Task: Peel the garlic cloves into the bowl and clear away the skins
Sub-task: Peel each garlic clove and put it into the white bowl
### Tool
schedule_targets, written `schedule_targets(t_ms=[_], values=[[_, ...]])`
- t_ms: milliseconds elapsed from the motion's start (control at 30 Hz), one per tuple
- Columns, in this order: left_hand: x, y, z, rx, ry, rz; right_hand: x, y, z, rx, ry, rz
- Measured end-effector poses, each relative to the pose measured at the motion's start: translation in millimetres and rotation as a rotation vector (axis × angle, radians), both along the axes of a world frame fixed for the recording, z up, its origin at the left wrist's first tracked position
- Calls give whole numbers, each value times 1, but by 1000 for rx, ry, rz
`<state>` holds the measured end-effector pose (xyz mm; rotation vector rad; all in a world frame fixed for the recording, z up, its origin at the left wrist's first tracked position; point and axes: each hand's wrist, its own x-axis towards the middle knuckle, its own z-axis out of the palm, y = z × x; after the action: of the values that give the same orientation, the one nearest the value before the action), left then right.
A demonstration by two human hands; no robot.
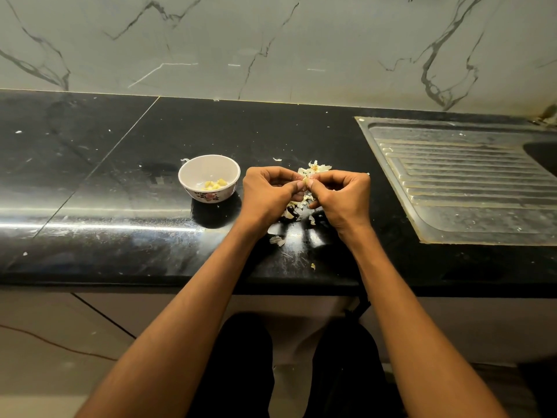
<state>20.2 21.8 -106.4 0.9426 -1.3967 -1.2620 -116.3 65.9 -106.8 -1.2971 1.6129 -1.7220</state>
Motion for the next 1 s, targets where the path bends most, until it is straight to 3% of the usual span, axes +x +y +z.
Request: schedule_targets(t_ms=[200, 533, 1000], values=[[1, 2, 1, -9, 13, -12, -2, -2, -4, -44, 82, -15], [4, 1, 2, 0, 37, -27, -3, 0, -1, -29, 31, 57], [2, 0, 1, -66, -33, -53, 1, 2, -3, -78, 202, -51]])
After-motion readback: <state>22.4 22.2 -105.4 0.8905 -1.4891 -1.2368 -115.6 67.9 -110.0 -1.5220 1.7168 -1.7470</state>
